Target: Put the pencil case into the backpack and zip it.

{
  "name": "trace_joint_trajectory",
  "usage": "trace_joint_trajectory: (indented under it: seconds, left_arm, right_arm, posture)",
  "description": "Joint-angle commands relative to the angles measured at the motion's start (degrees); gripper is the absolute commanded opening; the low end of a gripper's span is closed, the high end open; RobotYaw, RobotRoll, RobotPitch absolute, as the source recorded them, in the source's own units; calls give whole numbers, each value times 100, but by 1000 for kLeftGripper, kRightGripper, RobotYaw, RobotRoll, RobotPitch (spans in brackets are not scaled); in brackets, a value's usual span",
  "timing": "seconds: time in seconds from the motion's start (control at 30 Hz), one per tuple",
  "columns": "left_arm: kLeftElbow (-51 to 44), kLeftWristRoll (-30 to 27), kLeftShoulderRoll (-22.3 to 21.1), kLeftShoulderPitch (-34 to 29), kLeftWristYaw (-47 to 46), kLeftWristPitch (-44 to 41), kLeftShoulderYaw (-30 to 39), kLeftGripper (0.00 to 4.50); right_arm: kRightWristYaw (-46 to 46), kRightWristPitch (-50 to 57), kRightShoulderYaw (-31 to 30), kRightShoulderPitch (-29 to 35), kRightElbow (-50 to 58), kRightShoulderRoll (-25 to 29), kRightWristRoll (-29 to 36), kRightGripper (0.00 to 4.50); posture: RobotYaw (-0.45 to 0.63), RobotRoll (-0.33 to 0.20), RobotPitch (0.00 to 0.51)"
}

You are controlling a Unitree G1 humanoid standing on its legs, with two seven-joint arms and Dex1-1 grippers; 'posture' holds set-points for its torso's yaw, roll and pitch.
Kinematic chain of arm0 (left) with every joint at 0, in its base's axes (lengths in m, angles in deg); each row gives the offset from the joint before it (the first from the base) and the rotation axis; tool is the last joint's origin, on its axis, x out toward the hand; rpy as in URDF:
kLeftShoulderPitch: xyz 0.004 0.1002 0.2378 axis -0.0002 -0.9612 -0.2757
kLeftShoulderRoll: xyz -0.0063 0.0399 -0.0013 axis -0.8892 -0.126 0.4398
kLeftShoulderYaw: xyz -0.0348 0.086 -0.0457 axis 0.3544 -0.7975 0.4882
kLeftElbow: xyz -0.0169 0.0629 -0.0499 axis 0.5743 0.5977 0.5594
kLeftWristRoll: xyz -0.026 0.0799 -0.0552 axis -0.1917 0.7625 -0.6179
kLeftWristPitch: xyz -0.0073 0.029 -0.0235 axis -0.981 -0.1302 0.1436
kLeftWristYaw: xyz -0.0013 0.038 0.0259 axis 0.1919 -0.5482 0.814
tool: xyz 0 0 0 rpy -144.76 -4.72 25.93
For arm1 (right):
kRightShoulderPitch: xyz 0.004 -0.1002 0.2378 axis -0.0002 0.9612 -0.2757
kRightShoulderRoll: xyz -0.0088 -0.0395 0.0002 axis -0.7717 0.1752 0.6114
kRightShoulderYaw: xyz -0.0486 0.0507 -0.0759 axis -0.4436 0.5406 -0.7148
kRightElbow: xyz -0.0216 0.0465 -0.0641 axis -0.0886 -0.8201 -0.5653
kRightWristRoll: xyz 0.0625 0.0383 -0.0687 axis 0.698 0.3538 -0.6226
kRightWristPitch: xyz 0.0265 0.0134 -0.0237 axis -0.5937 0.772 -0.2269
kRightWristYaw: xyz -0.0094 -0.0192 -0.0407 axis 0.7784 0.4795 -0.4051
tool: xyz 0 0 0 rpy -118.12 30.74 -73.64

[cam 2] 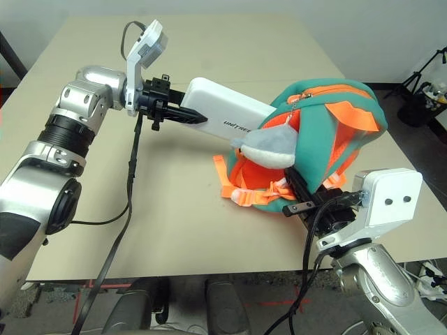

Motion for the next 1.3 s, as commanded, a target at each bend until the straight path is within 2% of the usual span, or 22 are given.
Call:
trace_joint_trajectory:
  seconds: [0.03,0.2,0.5,0.97,1.3]
  left_arm:
    - [24,-90,-149,324,-26,-6,270,1361]
    - [-99,-58,-138,266,26,-88,213,1361]
    - [-442,93,314,-325,43,-193,-150,1361]
    - [886,482,900,-21,-366,388,-153,1361]
    - [1367,714,1237,-24,-552,633,-189,1361]
  right_arm:
    - [156,105,-124,-11,-30,-2,-7,213]
    - [293,146,-105,-89,-150,17,-21,213]
    - [396,207,-152,-236,-222,-39,-106,213]
    - [398,210,-343,-271,-193,-244,-304,213]
    - [418,248,-430,-390,-214,-302,-382,213]
  posture:
    - [-207,0,148]
    - [-195,0,144]
    - [-206,0,144]
    - [-221,0,147]
    - [-227,0,148]
